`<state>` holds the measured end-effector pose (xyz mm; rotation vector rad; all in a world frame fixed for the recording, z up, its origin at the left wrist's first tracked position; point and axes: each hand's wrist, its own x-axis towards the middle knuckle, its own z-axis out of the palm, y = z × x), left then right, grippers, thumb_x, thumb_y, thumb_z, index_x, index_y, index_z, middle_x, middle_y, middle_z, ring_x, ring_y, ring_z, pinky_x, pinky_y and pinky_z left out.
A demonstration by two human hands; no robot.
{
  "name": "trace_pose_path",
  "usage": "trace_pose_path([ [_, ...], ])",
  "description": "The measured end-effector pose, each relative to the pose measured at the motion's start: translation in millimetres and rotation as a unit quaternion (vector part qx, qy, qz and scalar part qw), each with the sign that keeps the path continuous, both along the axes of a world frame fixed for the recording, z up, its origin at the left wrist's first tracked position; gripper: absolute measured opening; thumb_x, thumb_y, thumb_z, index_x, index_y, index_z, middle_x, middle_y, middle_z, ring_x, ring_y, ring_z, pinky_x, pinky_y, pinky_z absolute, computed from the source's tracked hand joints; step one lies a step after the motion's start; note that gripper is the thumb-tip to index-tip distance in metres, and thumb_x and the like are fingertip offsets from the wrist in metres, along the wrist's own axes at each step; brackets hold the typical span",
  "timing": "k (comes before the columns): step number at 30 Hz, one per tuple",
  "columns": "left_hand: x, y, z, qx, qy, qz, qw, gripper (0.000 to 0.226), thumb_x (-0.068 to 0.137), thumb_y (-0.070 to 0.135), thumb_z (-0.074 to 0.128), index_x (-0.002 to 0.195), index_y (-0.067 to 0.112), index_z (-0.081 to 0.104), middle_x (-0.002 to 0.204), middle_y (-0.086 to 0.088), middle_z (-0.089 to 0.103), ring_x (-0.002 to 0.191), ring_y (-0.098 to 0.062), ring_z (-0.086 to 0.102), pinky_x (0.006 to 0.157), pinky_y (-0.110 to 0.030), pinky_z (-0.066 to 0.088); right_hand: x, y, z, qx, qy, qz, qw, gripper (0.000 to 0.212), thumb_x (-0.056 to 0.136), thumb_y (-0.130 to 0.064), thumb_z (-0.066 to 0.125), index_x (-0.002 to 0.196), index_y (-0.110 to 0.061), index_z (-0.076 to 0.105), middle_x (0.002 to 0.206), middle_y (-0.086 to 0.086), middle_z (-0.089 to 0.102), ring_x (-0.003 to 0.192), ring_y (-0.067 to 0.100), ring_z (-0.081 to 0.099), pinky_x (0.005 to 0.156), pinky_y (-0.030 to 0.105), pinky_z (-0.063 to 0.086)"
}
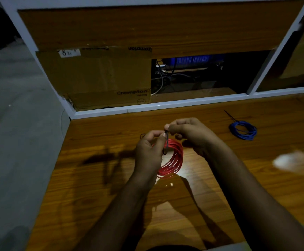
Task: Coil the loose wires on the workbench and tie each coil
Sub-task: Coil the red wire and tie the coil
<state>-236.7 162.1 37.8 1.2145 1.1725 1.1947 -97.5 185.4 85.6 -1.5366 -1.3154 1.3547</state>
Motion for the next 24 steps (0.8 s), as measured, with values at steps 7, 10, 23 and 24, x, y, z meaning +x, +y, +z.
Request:
trace_pose_path([
  [7,-5.1,1.3,2.2,-0.041,-0.073,-0.036,0.996,0.015,0.101,0.026,0.053,0.104,0.019,0.066,0.057,0.009,0.047,0.045,-0.005,0.036,0.043,-0.020,0.026,-0.2,18.8,10.4,0.022,0.016,-0.120,0.992,0.014,0.100,-0.021,0.052,0.089,-0.017,0.061,0.086,0.001,0.051,0.082,0.017,0.048,0.069,0.029,0.041],
  [10,-4.7,-1.2,-1.3,-0.082,-0.119,-0.060,0.988,0.018,0.102,0.028,0.049,0.102,0.020,0.065,0.051,0.006,0.033,0.040,-0.007,0.025,0.040,-0.022,0.017,0.1,24.2,17.7,-0.004,0.087,-0.130,0.988,0.015,0.104,-0.019,0.046,0.094,-0.014,0.057,0.096,0.005,0.053,0.089,0.018,0.054,0.067,0.028,0.052],
  [23,-0.3,12.6,-14.2,-0.137,-0.058,0.072,0.986,0.014,0.099,0.029,0.058,0.095,0.022,0.070,0.089,-0.031,0.064,0.074,-0.036,0.061,0.059,-0.037,0.051,-15.9,32.2,28.5,0.139,0.013,-0.124,0.982,0.012,0.102,-0.015,0.049,0.093,-0.015,0.057,0.097,0.012,0.060,0.069,0.019,0.069,0.059,0.029,0.058],
  [24,1.9,12.9,-16.1,-0.135,-0.049,0.082,0.986,0.013,0.099,0.028,0.058,0.092,0.025,0.069,0.110,-0.035,0.061,0.098,-0.048,0.062,0.077,-0.053,0.055,-18.1,31.5,28.0,0.149,0.006,-0.123,0.981,0.013,0.102,-0.014,0.050,0.091,-0.017,0.057,0.094,0.011,0.060,0.067,0.019,0.069,0.059,0.032,0.060],
])
